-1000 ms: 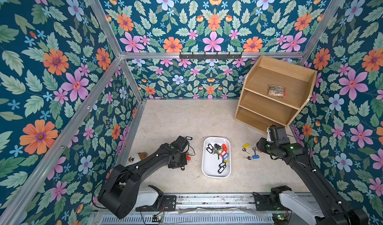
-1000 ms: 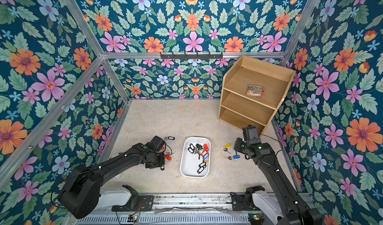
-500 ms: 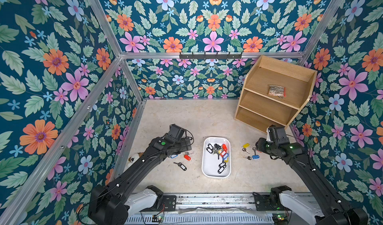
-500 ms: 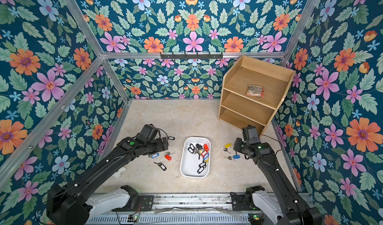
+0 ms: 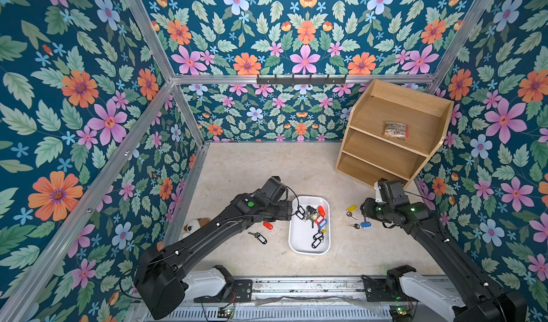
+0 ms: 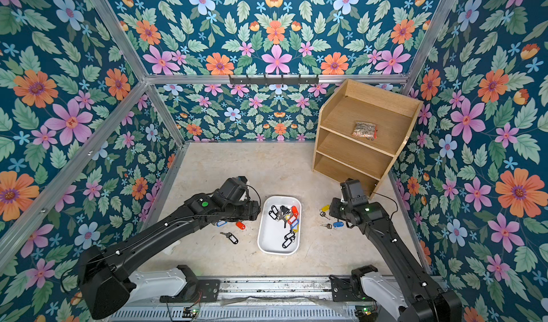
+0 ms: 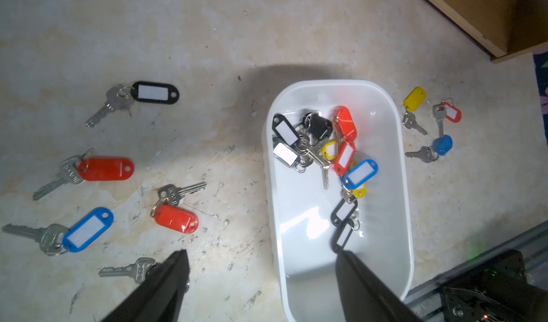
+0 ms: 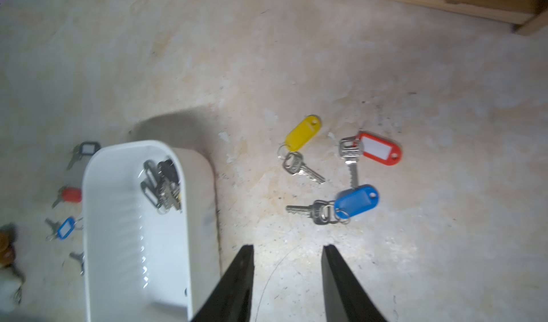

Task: Take the keys out of the storage box
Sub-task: Pick up the key from the storage box.

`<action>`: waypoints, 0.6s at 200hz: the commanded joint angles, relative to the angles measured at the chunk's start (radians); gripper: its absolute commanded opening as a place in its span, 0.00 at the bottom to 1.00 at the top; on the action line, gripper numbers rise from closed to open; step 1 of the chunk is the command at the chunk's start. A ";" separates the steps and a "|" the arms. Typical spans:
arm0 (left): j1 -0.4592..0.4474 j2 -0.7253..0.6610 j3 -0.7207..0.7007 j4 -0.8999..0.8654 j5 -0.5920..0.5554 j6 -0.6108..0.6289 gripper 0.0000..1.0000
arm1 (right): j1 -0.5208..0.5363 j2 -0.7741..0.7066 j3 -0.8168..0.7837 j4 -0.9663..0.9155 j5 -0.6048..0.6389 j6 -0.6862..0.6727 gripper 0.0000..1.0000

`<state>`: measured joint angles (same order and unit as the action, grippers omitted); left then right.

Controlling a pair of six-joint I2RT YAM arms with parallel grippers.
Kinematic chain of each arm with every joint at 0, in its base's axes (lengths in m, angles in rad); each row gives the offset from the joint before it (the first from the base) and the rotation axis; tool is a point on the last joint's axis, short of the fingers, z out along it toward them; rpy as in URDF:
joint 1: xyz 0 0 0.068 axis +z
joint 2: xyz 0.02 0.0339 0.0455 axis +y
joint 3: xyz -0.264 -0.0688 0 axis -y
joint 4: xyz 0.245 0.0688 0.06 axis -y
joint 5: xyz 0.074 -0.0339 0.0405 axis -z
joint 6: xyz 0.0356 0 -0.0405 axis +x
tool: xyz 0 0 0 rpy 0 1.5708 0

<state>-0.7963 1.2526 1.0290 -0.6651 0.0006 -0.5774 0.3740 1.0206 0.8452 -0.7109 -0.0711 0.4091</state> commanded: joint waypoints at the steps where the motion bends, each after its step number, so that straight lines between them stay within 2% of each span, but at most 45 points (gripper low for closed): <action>1: -0.004 0.000 -0.001 0.033 -0.019 -0.011 0.84 | 0.152 0.064 0.057 -0.023 0.026 0.052 0.47; 29: -0.004 -0.005 -0.004 0.032 -0.035 -0.013 0.84 | 0.316 0.179 0.134 -0.008 0.068 0.105 0.50; 74: -0.003 -0.051 -0.034 0.018 -0.080 -0.022 0.86 | 0.434 0.351 0.199 0.067 0.048 0.175 0.51; 120: -0.003 -0.086 -0.083 0.029 -0.083 -0.027 0.87 | 0.552 0.502 0.216 0.110 0.070 0.370 0.54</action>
<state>-0.8001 1.1751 0.9611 -0.6498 -0.0643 -0.5995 0.8902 1.4693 1.0557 -0.6231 -0.0269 0.6361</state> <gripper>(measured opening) 0.869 0.535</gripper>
